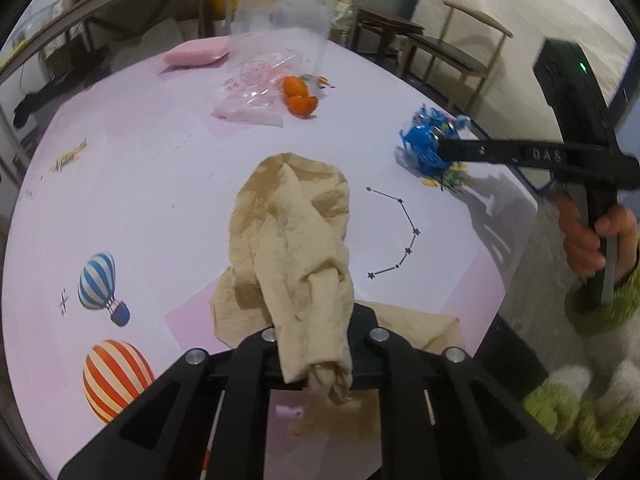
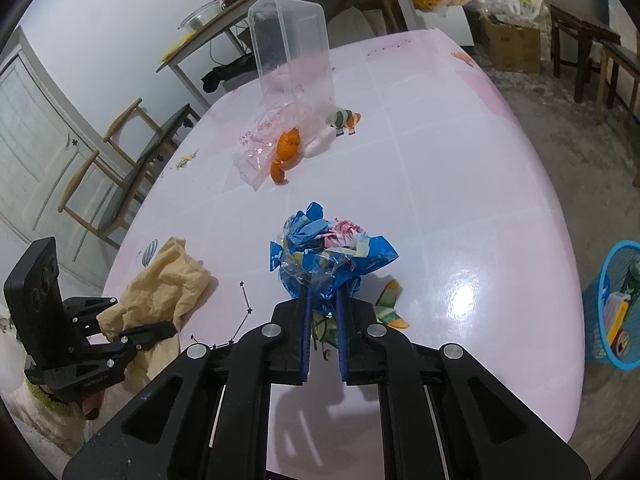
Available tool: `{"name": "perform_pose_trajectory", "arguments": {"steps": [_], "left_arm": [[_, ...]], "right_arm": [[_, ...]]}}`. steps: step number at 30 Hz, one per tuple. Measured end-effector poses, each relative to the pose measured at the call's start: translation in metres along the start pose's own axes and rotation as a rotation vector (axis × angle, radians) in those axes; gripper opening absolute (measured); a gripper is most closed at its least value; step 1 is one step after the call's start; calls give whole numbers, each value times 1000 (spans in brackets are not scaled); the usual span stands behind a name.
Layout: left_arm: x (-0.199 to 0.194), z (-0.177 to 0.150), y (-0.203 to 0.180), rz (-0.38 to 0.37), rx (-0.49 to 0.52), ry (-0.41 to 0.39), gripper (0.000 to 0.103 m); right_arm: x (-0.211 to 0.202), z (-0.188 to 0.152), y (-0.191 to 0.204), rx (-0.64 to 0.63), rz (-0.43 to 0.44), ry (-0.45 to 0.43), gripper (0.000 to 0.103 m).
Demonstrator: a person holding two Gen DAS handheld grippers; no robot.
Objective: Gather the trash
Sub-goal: 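Lift the cloth and wrapper with both grippers and turn toward the wastebasket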
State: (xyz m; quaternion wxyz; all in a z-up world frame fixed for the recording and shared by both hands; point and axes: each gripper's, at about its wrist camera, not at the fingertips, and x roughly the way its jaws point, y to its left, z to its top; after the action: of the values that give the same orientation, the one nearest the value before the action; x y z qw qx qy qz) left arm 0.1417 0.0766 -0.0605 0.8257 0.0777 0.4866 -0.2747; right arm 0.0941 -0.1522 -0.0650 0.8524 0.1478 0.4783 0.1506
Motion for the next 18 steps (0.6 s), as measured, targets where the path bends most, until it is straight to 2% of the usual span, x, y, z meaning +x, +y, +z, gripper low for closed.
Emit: {"name": "perform_pose_trajectory", "arguments": {"steps": [10,18], "left_arm": [[-3,8,2,42,-66,-15,7],[-8,14,-3,85,-58,-38,7]], "right_arm": [[-4,-1,1,-5,0,-25,6],[-9,-1,0,-4,-2,-39,5]]}}
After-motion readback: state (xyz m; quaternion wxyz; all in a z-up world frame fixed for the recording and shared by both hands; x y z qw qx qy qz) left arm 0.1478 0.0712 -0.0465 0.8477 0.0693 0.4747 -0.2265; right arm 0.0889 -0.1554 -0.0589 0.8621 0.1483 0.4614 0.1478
